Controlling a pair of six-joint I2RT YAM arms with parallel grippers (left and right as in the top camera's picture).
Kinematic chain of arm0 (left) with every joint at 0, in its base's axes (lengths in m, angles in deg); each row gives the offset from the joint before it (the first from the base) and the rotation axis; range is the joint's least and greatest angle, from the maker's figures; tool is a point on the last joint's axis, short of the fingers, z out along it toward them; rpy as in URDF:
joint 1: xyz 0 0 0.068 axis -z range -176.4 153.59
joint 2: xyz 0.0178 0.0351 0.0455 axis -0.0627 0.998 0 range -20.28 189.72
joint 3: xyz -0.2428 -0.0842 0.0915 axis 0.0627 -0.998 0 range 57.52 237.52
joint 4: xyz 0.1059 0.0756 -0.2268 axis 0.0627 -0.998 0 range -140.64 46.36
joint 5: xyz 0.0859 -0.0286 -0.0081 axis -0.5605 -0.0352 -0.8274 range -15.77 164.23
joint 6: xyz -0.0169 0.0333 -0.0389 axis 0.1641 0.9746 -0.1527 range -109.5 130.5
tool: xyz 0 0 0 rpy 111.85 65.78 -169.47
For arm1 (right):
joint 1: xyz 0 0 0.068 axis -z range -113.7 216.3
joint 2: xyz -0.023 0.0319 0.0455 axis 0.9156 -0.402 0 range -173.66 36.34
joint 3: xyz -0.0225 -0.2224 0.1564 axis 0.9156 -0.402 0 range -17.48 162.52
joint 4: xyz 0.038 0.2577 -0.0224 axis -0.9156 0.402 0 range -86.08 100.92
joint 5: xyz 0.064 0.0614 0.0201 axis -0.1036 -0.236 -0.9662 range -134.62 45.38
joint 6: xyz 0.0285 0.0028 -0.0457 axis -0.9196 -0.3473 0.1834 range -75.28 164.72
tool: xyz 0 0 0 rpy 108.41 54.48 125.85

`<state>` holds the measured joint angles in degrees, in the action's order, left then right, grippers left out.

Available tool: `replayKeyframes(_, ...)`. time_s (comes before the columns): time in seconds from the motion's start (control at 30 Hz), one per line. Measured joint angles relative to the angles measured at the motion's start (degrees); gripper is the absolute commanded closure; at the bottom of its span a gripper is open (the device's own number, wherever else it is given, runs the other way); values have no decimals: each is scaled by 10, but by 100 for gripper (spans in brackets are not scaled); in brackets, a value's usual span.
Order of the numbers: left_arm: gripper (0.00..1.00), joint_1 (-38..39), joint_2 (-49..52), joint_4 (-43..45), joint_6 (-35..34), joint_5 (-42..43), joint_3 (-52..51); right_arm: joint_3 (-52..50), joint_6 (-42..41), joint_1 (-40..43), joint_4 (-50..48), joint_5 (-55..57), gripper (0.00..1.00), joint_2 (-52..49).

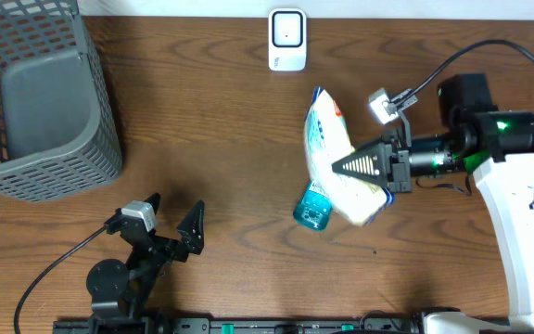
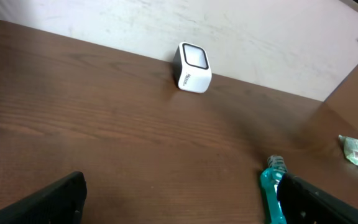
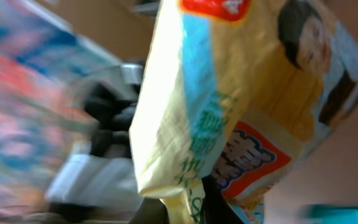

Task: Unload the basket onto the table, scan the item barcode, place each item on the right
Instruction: 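Carry the snack bag up to the white scanner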

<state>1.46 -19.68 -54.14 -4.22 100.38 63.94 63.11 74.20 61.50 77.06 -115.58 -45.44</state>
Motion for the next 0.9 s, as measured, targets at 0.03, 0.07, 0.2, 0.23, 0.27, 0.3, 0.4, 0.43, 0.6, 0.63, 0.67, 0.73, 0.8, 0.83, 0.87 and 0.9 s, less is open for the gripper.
replayKeyframes(0.03, 2, 0, 0, 0, 0, 0, 0, 0, -2, -4, -35, 26, 99, 0)
replayKeyframes(0.07, 2, 0, 0, 0, 0, 0, 0, 0, -6, -10, -71, 50, 99, 0)
replayKeyframes(0.2, 2, 0, 0, 0, 0, 0, 0, -3, -76, -45, -240, 158, 99, -11)
replayKeyframes(0.23, 2, 0, 0, 0, 0, 0, 0, -3, -94, -55, -278, 188, 99, -15)
replayKeyframes(0.27, 2, 0, 0, 0, 0, 0, 0, -3, -111, -69, -314, 220, 99, -21)
replayKeyframes(0.3, 2, 0, 0, 0, 0, 0, 0, -3, -126, -83, -346, 251, 99, -27)
replayKeyframes(0.4, 2, 0, 0, 0, 0, 0, 0, -3, -143, -125, -436, 338, 99, -49)
replayKeyframes(0.43, 2, 0, 0, 0, 0, 0, 0, -3, -144, -139, -465, 368, 99, -57)
replayKeyframes(0.6, 2, 0, 0, 0, 0, 0, 0, -3, -139, -179, -594, 488, 99, -108)
replayKeyframes(0.63, 2, 0, 0, 0, 0, 0, 0, -3, -139, -181, -616, 505, 99, -120)
replayKeyframes(0.67, 2, 0, 0, 0, 0, 0, 0, -3, -138, -181, -643, 529, 99, -137)
replayKeyframes(0.73, 2, 0, 0, 0, 0, 0, 0, -3, -139, -180, -691, 560, 99, -166)
replayKeyframes(0.8, 2, 0, 0, 0, 0, 0, 0, -3, -138, -178, -749, 591, 99, -200)
replayKeyframes(0.83, 2, 0, 0, 0, 0, 0, 0, -3, -138, -177, -779, 606, 99, -218)
replayKeyframes(0.87, 2, 0, 0, 0, 0, 0, 0, -1, -138, -177, -803, 619, 99, -233)
replayKeyframes(0.9, 2, 0, 0, 0, 0, 0, 0, 3, -139, -178, -815, 630, 99, -249)
